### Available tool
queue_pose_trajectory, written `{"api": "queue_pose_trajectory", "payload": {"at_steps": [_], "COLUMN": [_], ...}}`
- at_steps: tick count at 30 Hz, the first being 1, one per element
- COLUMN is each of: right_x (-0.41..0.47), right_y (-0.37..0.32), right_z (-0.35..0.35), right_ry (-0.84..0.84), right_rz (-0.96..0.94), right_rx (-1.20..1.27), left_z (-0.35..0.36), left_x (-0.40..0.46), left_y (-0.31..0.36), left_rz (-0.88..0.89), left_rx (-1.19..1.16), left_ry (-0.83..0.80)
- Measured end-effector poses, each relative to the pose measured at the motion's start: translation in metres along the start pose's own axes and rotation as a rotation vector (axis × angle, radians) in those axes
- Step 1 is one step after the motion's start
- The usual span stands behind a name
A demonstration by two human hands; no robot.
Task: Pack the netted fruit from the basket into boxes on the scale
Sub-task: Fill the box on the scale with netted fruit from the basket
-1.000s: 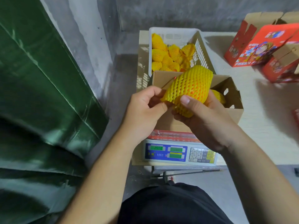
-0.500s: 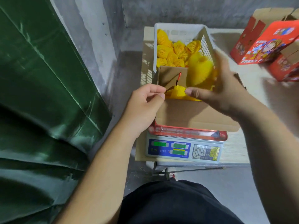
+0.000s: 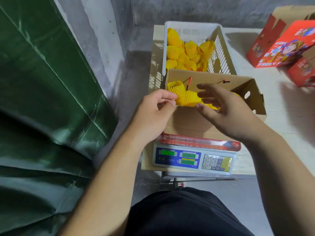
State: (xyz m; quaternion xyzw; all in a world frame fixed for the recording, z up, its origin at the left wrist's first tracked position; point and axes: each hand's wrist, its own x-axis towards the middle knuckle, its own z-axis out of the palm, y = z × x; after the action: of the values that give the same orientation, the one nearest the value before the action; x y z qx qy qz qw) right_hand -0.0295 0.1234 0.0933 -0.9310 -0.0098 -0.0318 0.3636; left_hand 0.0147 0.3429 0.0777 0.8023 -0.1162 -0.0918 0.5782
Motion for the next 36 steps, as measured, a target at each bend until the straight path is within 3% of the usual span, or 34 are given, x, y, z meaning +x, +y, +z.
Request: {"api": "queue_pose_trajectory", "payload": {"at_steps": [11, 19, 26, 30, 33, 36], "right_x": [0.028, 0.102, 0.226, 0.303, 0.343, 0.379], "right_y": [0.003, 0.048, 0.119, 0.196, 0.243, 0.276], "right_z": [-0.004, -0.048, -0.069, -0.064, -0.037, -0.008], "right_ry": [0.009, -0.019, -0.260, -0.231, -0.338, -0.418], "right_rz": [-0.140, -0.069, 0.001, 0.153, 0.143, 0.164], "right_rx": [0.047, 0.090, -0.190, -0.650, -0.818, -0.773], "left_z": [0.034, 0.053, 0.084, 0.111, 0.130, 0.144], "left_x": [0.038, 0.141, 0.273, 0.346, 0.397, 0.436], "left_y": [0.021, 0.029, 0.010, -0.026, -0.054, -0.076], "left_rz": [0.123, 0.121, -0.010, -0.148, -0.239, -0.265], "left_rx": [-0.014, 0.214, 0.339, 0.486, 0.782, 1.067], "left_ry": [0.037, -0.098, -0.230, -0.375, -0.478, -0.499]}}
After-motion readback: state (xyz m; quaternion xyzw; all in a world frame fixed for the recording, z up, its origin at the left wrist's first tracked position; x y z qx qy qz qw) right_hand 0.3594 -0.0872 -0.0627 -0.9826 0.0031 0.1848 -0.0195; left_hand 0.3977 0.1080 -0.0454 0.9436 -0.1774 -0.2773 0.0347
